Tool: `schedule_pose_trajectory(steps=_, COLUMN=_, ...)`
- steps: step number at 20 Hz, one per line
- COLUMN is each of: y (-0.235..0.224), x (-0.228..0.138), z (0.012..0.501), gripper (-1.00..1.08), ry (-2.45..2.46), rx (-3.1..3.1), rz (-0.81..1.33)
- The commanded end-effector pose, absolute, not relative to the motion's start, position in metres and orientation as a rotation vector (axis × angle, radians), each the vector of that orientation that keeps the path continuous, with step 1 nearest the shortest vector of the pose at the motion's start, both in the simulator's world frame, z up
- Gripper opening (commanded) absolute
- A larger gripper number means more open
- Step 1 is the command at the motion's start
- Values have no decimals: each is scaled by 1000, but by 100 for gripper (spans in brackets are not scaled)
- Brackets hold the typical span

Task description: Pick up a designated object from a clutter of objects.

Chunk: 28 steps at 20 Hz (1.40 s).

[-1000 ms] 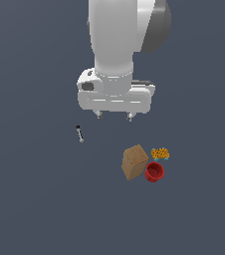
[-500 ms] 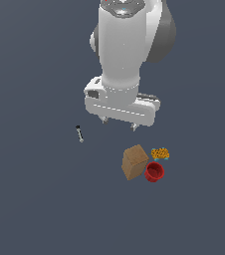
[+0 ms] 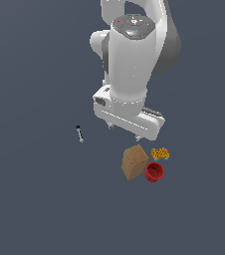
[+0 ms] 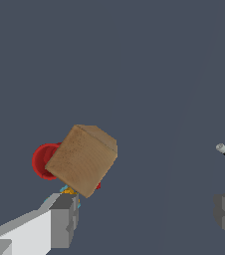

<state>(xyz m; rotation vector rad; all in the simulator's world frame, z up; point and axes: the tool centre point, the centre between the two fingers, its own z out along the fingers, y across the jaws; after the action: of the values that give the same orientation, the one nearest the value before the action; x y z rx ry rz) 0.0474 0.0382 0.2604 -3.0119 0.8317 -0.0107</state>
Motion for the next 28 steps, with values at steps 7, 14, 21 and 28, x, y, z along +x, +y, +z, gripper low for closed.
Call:
schedule_pose_trajectory(steps=7, y=53, x=60, z=241, gripper=100, ry=1118, rx=-2923, rz=-5)
schedule_pose_trajectory(steps=14, y=66, x=69, z=224, gripper=100, ry=1345, rx=-2830, rz=-2)
schedule_pose_trajectory(steps=21, y=78, x=76, z=208, gripper=100, ry=1547, rx=-2730, rz=0)
schedule_pose_trajectory(steps=28, y=86, x=80, z=197, gripper=100, ry=1672, rx=-2658, rz=0)
